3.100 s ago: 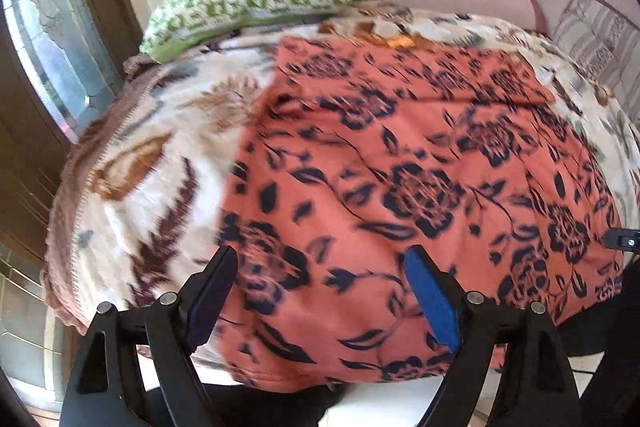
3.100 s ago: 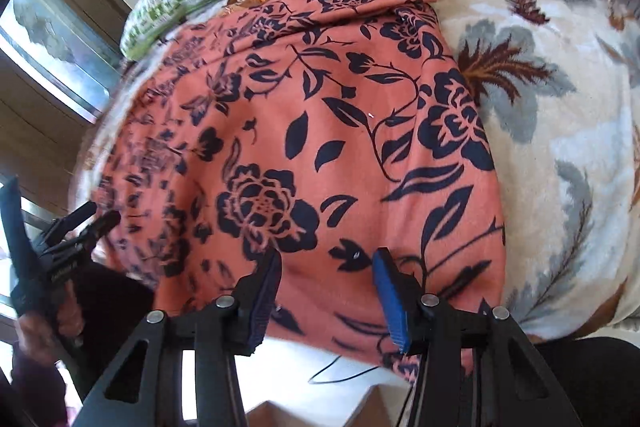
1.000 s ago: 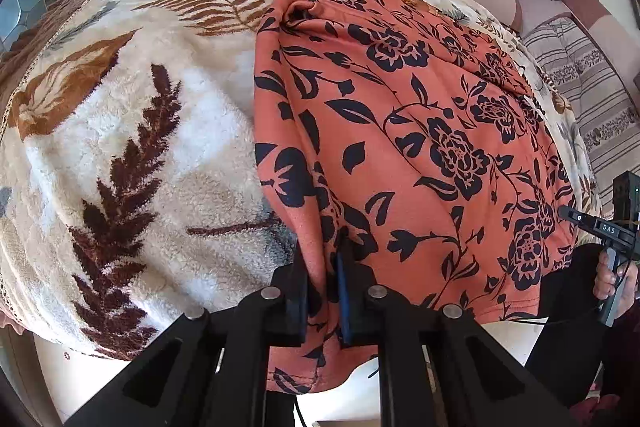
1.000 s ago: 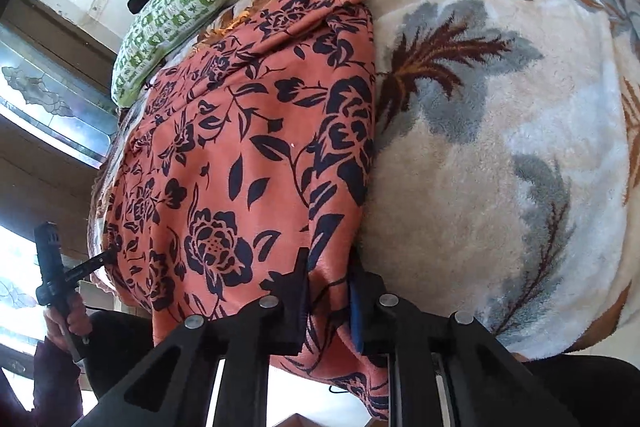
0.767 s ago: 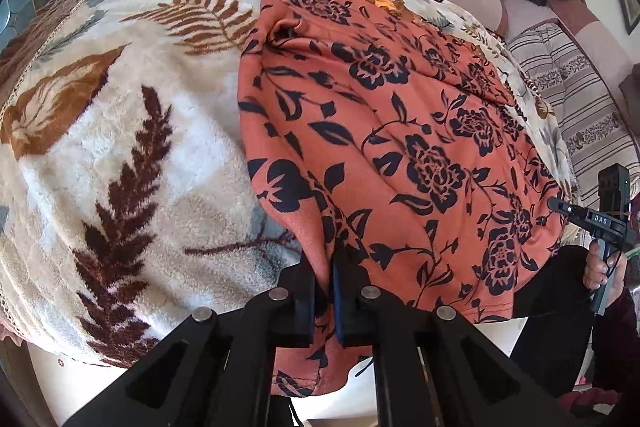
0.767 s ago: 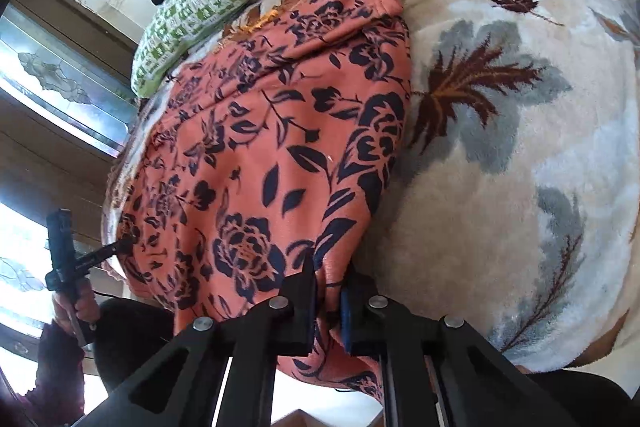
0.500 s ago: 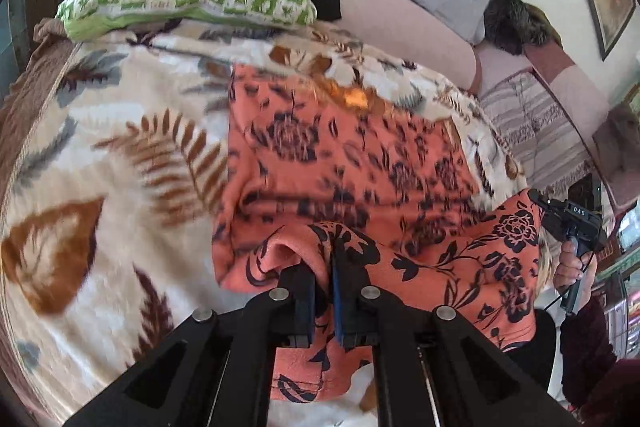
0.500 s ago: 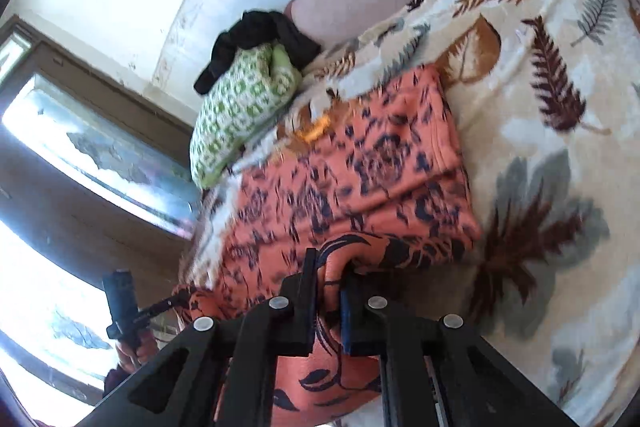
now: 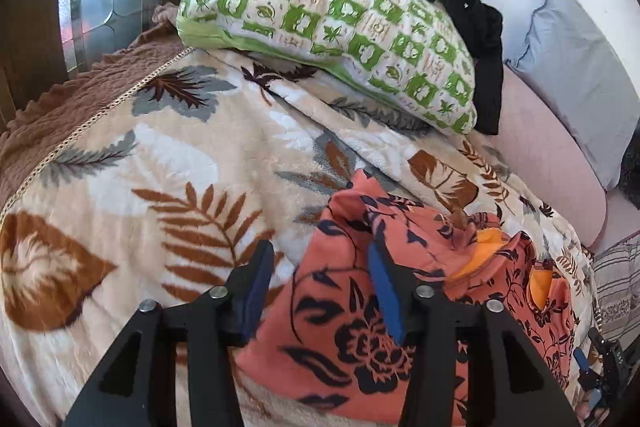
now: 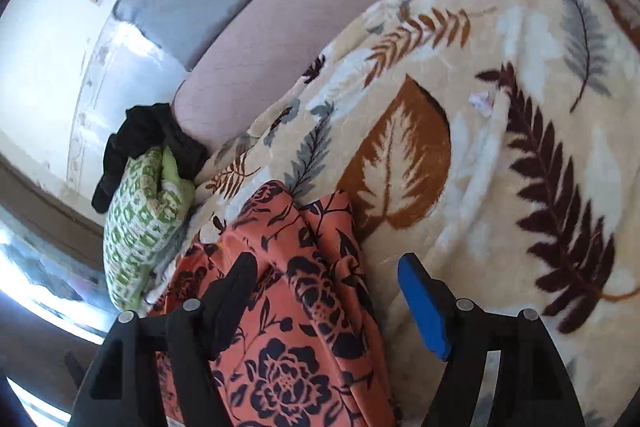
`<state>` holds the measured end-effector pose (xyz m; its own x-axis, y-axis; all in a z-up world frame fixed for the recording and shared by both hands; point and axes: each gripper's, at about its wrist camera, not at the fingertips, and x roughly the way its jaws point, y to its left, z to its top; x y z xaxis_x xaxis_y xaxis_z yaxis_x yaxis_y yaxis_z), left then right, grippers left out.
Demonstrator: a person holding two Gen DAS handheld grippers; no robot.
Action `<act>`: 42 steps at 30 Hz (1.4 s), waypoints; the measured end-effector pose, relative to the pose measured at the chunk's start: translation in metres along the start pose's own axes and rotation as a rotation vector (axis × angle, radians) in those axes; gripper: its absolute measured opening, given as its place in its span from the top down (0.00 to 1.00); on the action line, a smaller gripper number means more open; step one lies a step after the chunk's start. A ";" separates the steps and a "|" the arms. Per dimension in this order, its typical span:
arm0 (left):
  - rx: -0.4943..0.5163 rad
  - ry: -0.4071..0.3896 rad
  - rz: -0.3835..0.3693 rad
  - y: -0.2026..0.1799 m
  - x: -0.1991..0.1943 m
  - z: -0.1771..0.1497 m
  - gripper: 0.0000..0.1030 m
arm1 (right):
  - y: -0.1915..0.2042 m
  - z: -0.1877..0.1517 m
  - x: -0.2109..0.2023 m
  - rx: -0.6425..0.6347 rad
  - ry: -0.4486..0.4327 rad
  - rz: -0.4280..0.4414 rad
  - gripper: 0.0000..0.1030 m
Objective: Fold small clothes
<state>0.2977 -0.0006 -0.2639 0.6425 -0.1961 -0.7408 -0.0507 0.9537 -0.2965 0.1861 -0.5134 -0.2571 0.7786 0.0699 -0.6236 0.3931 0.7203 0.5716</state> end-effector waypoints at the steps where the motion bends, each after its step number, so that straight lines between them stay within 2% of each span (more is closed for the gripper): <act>1: 0.005 -0.015 0.001 -0.008 -0.006 -0.012 0.47 | 0.012 -0.002 0.001 -0.044 0.018 0.010 0.28; 3: 0.038 0.013 -0.024 -0.027 -0.006 -0.027 0.47 | 0.046 -0.012 0.021 -0.140 0.095 0.035 0.30; 5: 0.080 0.048 -0.059 -0.045 -0.001 -0.039 0.47 | 0.083 -0.031 0.044 -0.262 0.179 0.022 0.37; 7: 0.132 0.024 -0.061 -0.059 0.001 -0.047 0.47 | 0.113 -0.054 0.079 -0.404 0.269 -0.049 0.44; 9: 0.192 0.052 -0.070 -0.069 0.012 -0.051 0.44 | 0.131 -0.065 0.118 -0.506 0.324 -0.143 0.47; 11: 0.180 0.120 -0.086 -0.069 0.029 -0.050 0.41 | 0.141 -0.054 0.144 -0.559 0.257 -0.191 0.47; 12: 0.161 0.133 -0.076 -0.066 0.036 -0.047 0.41 | 0.142 -0.039 0.156 -0.547 0.209 -0.233 0.48; 14: 0.125 0.100 -0.050 -0.059 0.039 -0.034 0.41 | 0.129 0.000 0.172 -0.386 0.132 -0.366 0.48; 16: 0.078 0.048 -0.013 -0.050 0.031 -0.017 0.41 | 0.125 0.022 0.159 -0.245 0.014 -0.410 0.48; 17: 0.043 0.024 -0.028 -0.042 0.024 -0.009 0.41 | 0.134 0.024 0.146 -0.247 -0.045 -0.385 0.47; 18: 0.008 -0.006 -0.043 -0.034 0.016 -0.001 0.41 | 0.149 0.019 0.138 -0.285 -0.068 -0.337 0.47; 19: -0.023 -0.041 -0.046 -0.026 0.007 0.006 0.41 | 0.166 0.008 0.134 -0.342 -0.046 -0.278 0.47; 21: -0.071 -0.120 -0.015 -0.009 -0.010 0.019 0.41 | 0.200 -0.029 0.142 -0.480 0.142 -0.152 0.47; 23: -0.099 -0.178 0.047 0.005 -0.023 0.029 0.39 | 0.234 -0.080 0.151 -0.621 0.312 -0.056 0.47; 24: -0.110 -0.188 0.082 0.012 -0.028 0.034 0.38 | 0.249 -0.102 0.155 -0.686 0.353 -0.030 0.47; 26: -0.133 -0.207 0.106 0.025 -0.034 0.039 0.38 | 0.280 -0.136 0.169 -0.782 0.394 0.002 0.47; 28: -0.156 -0.209 0.114 0.035 -0.038 0.041 0.37 | 0.309 -0.150 0.194 -0.810 0.393 -0.012 0.47; 30: -0.174 -0.192 0.120 0.040 -0.035 0.043 0.37 | 0.332 -0.139 0.224 -0.774 0.360 -0.041 0.47; 31: -0.175 -0.181 0.125 0.042 -0.032 0.044 0.37 | 0.342 -0.123 0.238 -0.716 0.323 -0.038 0.48; 33: -0.176 -0.150 0.134 0.045 -0.027 0.045 0.37 | 0.348 -0.083 0.248 -0.558 0.202 -0.031 0.48; 35: -0.186 -0.112 0.115 0.047 -0.021 0.044 0.37 | 0.344 -0.050 0.237 -0.413 0.073 -0.026 0.47; 37: -0.189 -0.076 0.097 0.046 -0.015 0.044 0.37 | 0.339 -0.036 0.222 -0.384 0.069 -0.008 0.47; 40: -0.159 -0.056 0.074 0.036 -0.013 0.042 0.37 | 0.318 -0.039 0.196 -0.484 0.109 -0.062 0.47; 42: -0.105 -0.041 0.034 0.020 -0.012 0.038 0.37 | 0.284 -0.048 0.168 -0.519 0.130 -0.088 0.47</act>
<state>0.3179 0.0292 -0.2380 0.6695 -0.1523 -0.7271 -0.1514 0.9302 -0.3343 0.4052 -0.2643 -0.2250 0.6736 0.0552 -0.7370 0.1350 0.9712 0.1961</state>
